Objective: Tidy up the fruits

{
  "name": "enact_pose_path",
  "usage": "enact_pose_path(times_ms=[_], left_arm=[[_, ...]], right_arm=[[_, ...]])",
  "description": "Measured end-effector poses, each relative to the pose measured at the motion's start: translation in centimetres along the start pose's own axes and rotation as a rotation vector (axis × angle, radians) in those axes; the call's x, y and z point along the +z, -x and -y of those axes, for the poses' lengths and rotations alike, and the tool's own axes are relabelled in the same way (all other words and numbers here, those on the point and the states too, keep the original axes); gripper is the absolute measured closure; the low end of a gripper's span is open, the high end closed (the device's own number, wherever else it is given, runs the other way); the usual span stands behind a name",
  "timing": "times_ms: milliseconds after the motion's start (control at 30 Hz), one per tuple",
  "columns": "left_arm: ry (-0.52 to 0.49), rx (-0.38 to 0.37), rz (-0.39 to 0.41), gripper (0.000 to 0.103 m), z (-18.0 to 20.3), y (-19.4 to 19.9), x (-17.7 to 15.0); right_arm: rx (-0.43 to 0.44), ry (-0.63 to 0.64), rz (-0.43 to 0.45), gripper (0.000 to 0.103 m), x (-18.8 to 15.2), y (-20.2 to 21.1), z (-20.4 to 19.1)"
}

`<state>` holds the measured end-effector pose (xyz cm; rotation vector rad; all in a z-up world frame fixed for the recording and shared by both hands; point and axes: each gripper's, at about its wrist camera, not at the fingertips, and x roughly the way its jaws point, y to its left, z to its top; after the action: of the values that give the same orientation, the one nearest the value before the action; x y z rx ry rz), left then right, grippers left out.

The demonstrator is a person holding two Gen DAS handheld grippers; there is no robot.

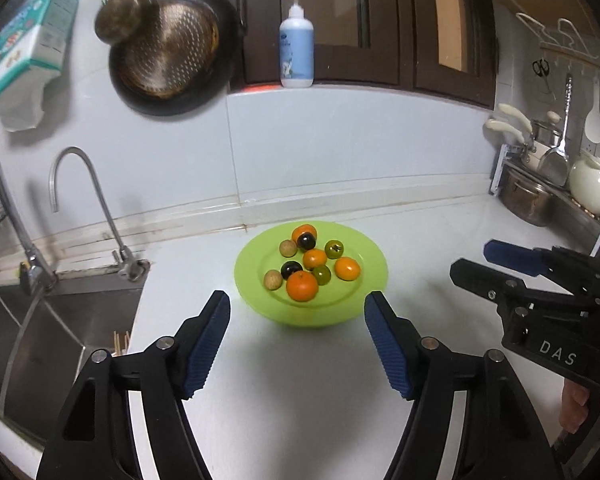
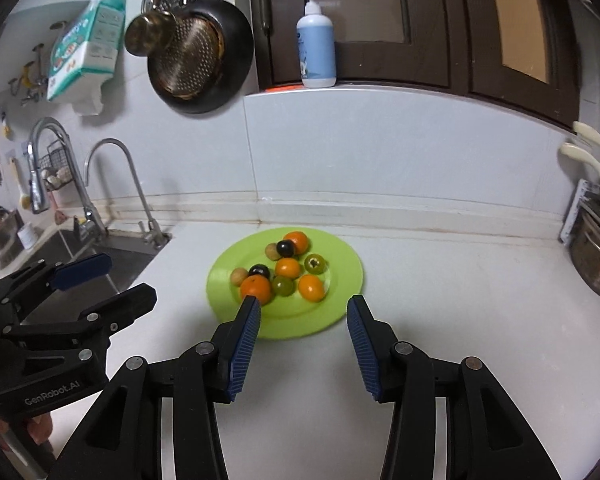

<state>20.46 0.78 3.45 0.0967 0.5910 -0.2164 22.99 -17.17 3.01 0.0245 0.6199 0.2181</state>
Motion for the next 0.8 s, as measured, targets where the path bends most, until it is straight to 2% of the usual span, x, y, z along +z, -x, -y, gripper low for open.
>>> enact_pose_path(times_ms=[300,800], left_arm=[[0.002,0.057,0.049,0.019,1.6,5.5,-2.3],[0.004,0.085,0.080,0.014,3.4,11.5,-5.2]], right_arm=[[-0.020,-0.021,0.006,0.053,-3.3,5.5,0.0],[-0.016,-0.007,0.030,0.052,-7.2,12.0,-1.0]])
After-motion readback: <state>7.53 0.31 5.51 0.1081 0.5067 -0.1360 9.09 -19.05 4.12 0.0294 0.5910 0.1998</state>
